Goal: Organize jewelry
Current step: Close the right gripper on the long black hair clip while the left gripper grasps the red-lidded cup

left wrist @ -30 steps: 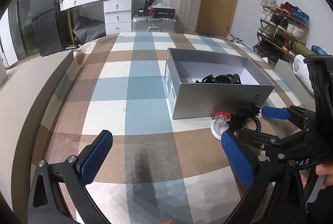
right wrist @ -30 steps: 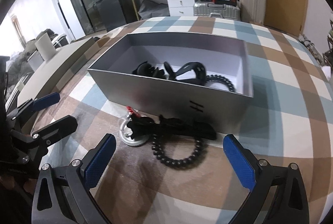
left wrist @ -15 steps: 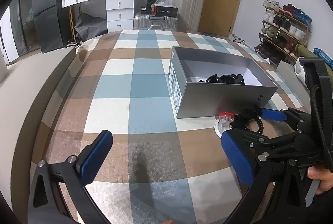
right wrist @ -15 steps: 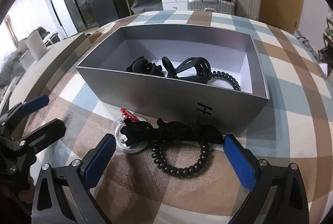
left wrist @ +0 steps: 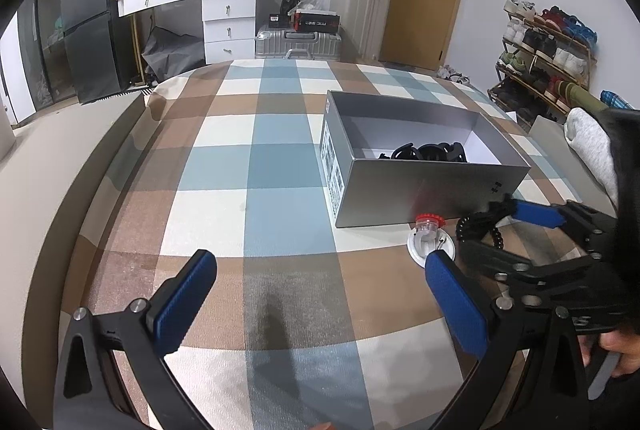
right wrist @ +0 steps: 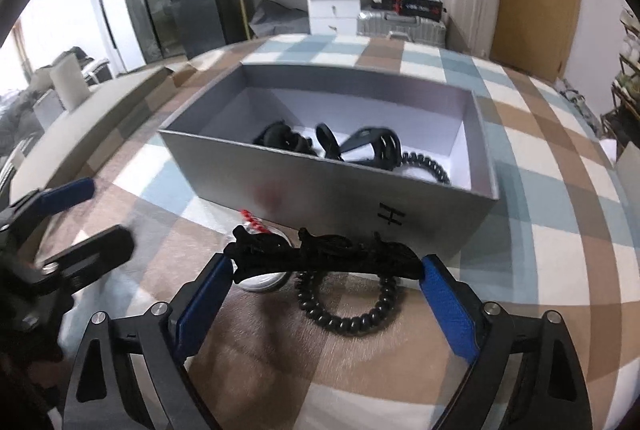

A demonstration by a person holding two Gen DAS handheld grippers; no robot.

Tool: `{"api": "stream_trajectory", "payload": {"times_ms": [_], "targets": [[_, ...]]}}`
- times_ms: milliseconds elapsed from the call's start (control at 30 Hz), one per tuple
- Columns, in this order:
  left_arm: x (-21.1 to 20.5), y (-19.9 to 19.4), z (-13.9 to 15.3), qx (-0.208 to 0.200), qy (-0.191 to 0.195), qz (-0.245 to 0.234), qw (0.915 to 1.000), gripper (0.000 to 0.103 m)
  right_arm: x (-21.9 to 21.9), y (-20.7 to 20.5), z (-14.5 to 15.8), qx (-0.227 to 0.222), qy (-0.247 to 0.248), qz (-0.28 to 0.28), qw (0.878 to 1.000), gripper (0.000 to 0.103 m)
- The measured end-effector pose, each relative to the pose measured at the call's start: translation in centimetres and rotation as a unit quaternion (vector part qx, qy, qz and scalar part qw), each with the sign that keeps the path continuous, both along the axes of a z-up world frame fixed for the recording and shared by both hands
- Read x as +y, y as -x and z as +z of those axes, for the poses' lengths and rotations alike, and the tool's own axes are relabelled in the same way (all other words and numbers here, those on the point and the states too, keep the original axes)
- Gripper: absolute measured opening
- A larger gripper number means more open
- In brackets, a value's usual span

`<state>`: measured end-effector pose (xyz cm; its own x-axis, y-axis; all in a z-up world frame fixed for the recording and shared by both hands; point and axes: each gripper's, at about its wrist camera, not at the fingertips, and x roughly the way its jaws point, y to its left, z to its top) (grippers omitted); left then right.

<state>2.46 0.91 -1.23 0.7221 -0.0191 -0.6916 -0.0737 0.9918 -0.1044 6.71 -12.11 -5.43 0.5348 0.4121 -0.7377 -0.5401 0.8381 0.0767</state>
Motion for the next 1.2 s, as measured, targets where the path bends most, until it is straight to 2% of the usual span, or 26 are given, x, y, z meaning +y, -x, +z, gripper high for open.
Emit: {"api": "stream_trajectory", "payload": {"times_ms": [267,600,667,833,967,1033,1100,1167,1200], "targets": [[-0.9,-0.3,-0.4,0.011,-0.001,-0.015,0.9998,0.101,-3.0,1.4,2.0,-0.016,-0.052,0.019,0.998,0.094],[-3.3,-2.3,-1.2,0.047,-0.007,-0.039,0.9981,0.101,-5.3,1.2,2.8,-0.019,-0.066,0.007,0.998,0.094],[-3.8,-2.7,-1.3,0.051,-0.012,-0.045,0.9976,0.093,-6.1,1.0,3.0,-0.017,-0.072,0.002,0.997,0.094],[-4.3,-3.7,-1.6,0.063,-0.008,-0.047,0.9969,0.066,-7.4,0.7,3.7,-0.017,-0.086,-0.010,0.996,0.095],[-4.5,-3.9,-1.6,0.064,0.010,-0.055,0.9964,0.061,-7.8,0.5,3.8,-0.015,-0.091,-0.011,0.996,0.095],[-4.8,-4.1,-1.5,0.065,0.011,-0.060,0.9960,0.043,-7.8,0.5,3.8,-0.015,-0.091,-0.011,0.996,0.095],[-4.9,-4.3,-1.5,0.068,0.018,-0.066,0.9954,0.031,-7.8,0.5,3.8,-0.014,-0.091,-0.009,0.996,0.095],[-4.9,-4.4,-1.5,0.069,0.027,-0.068,0.9949,0.026,-7.8,0.4,3.7,-0.011,-0.093,-0.009,0.996,0.095],[-4.9,-4.4,-1.5,0.069,0.029,-0.069,0.9948,0.019,-7.7,0.4,3.6,-0.009,-0.095,-0.008,0.995,0.095]]}}
